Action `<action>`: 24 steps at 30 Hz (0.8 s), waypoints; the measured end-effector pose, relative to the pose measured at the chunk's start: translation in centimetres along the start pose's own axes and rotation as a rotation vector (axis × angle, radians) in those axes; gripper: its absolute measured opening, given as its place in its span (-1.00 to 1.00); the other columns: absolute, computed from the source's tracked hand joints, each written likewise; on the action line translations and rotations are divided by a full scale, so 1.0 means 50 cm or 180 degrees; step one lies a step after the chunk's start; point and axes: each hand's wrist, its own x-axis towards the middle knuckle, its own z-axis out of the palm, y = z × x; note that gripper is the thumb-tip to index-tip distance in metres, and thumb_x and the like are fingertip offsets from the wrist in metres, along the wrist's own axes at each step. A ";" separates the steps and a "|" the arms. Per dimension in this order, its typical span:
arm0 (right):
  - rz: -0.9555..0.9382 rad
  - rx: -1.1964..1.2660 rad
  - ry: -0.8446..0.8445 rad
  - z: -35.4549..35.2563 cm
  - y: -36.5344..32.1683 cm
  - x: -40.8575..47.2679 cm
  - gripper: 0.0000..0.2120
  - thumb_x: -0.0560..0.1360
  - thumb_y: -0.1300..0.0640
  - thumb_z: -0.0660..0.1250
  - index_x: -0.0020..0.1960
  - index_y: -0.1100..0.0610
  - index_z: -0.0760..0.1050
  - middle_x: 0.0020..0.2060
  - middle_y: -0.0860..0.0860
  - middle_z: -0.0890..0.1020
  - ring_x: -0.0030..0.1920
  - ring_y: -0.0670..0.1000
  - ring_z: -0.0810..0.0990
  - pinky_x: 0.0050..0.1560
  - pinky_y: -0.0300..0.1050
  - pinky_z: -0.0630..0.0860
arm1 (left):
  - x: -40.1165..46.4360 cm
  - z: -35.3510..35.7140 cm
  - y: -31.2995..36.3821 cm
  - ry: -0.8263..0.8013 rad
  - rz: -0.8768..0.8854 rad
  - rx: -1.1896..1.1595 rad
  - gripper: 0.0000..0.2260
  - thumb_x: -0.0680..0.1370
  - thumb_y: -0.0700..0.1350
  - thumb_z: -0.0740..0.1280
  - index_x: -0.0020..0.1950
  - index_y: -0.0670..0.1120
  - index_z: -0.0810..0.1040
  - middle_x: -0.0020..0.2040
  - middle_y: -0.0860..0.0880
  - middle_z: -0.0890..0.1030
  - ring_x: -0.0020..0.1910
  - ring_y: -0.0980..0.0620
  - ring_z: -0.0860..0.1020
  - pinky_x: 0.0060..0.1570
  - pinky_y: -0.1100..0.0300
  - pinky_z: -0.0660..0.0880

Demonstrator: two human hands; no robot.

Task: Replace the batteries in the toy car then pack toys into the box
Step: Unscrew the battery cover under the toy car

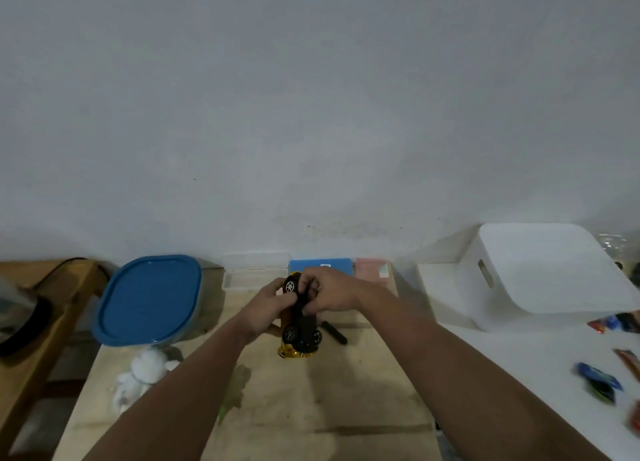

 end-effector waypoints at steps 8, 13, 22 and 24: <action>0.1081 0.0066 0.1237 0.067 0.119 0.026 -0.87 0.49 0.11 0.37 0.03 0.00 0.58 -0.05 -0.03 0.63 0.01 0.07 0.61 0.01 -0.08 0.54 | 0.031 -0.042 -0.145 0.0789 -0.0198 -0.1838 -0.59 0.59 -0.05 0.32 0.41 -0.13 0.44 0.30 -0.28 0.58 0.18 -0.25 0.64 -0.12 -0.11 0.64; 0.1516 -0.1123 0.1379 0.103 0.212 -0.002 -0.69 0.57 0.06 0.29 0.30 -0.03 0.43 0.21 0.10 0.47 0.21 0.17 0.49 0.13 0.04 0.54 | -0.016 -0.009 -0.134 0.0421 -0.0260 -0.2018 -0.44 0.50 -0.02 0.37 0.47 -0.19 0.47 0.31 -0.29 0.61 0.25 -0.30 0.64 0.04 -0.16 0.63; 0.1415 -0.0428 0.1402 0.234 0.225 0.056 -0.85 0.50 0.04 0.34 0.05 0.02 0.49 -0.05 0.02 0.59 -0.03 0.13 0.60 -0.16 -0.08 0.47 | -0.051 -0.104 -0.217 0.0546 -0.0127 -0.2072 -0.40 0.45 -0.03 0.40 0.48 -0.20 0.48 0.30 -0.31 0.57 0.20 -0.27 0.61 0.16 -0.17 0.58; 0.1397 0.0117 0.1524 0.234 0.203 0.052 -0.90 0.48 0.01 0.38 -0.05 0.00 0.53 -0.19 -0.03 0.61 -0.13 0.08 0.61 -0.18 -0.08 0.50 | -0.048 -0.112 -0.209 0.0317 -0.0003 -0.2135 -0.45 0.52 0.01 0.40 0.47 -0.19 0.53 0.30 -0.27 0.61 0.20 -0.25 0.62 0.16 -0.16 0.60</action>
